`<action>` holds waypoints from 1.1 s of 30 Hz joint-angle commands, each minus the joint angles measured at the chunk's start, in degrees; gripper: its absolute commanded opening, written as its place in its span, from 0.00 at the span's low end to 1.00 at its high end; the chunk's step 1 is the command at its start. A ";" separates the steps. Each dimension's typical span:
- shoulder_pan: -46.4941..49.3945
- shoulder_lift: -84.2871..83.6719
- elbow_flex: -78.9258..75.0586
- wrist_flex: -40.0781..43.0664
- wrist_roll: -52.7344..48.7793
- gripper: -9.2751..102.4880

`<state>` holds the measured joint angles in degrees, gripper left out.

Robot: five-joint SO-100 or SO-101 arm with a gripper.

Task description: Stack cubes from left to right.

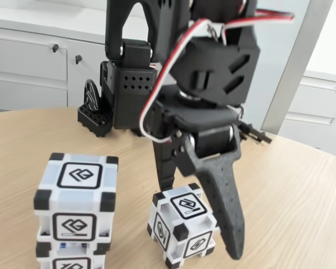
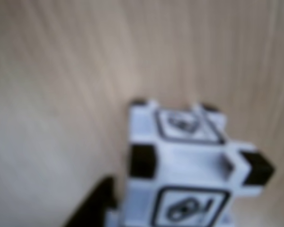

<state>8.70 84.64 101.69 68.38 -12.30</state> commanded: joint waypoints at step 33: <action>0.70 -4.13 -2.90 0.35 6.06 0.26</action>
<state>8.53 78.49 99.84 68.38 -7.47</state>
